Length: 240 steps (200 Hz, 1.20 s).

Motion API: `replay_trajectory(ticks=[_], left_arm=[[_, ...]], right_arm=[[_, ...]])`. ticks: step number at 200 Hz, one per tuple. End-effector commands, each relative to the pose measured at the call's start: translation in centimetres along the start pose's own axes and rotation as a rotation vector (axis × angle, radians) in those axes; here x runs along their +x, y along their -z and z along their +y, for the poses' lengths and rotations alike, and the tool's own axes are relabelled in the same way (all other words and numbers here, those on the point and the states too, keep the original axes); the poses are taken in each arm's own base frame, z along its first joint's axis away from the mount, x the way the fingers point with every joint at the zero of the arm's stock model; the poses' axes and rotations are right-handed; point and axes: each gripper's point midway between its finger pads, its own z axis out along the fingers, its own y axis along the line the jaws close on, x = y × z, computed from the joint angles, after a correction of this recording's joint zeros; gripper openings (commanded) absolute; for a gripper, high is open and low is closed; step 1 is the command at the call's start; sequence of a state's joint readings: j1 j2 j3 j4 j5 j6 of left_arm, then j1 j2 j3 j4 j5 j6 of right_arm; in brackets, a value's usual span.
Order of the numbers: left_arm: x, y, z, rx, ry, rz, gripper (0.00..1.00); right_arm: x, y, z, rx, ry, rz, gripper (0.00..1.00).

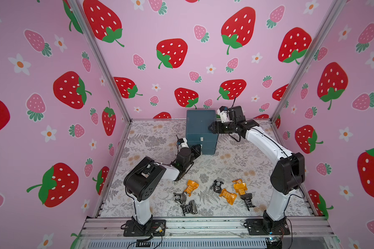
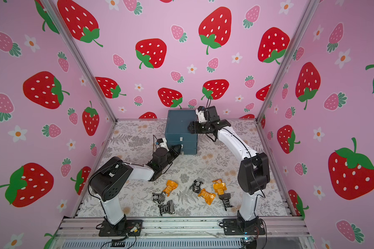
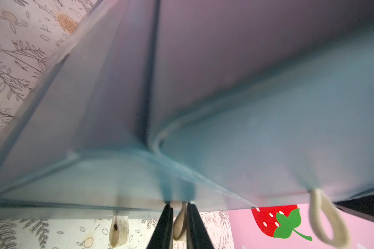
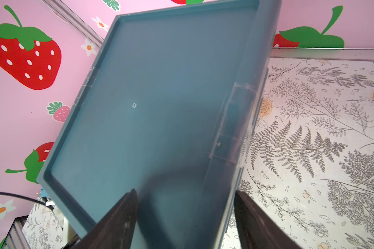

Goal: Place the cookies into the drawer by color
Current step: Open the drawer in the storage box.

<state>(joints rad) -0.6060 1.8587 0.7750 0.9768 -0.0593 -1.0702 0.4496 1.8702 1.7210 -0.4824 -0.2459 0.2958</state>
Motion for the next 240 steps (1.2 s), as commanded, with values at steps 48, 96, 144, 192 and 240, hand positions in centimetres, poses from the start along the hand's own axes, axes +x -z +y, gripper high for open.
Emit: replay_trajectory(ticks=[48, 96, 144, 192, 240], left_arm=[[0.7, -0.5, -3.5, 0.114, -0.053, 0.033, 0.0], [1.6, 0.2, -3.2, 0.124, -0.054, 0.041, 0.03], [2.1, -0.4, -2.9, 0.123, -0.052, 0.054, 0.33], [2.0, -0.7, -1.6, 0.075, -0.041, 0.041, 0.32], [2.2, -0.5, -0.9, 0.034, -0.048, 0.067, 0.49]], right_arm=[[2.7, -1.5, -0.3, -0.009, -0.005, 0.107, 0.74], [2.7, -1.5, -0.2, -0.015, -0.004, 0.109, 0.74], [2.7, -1.5, -0.1, -0.018, -0.004, 0.112, 0.74], [2.8, -1.6, -0.1, -0.017, -0.005, 0.115, 0.74], [2.8, -1.6, -0.1, -0.018, -0.004, 0.117, 0.74]])
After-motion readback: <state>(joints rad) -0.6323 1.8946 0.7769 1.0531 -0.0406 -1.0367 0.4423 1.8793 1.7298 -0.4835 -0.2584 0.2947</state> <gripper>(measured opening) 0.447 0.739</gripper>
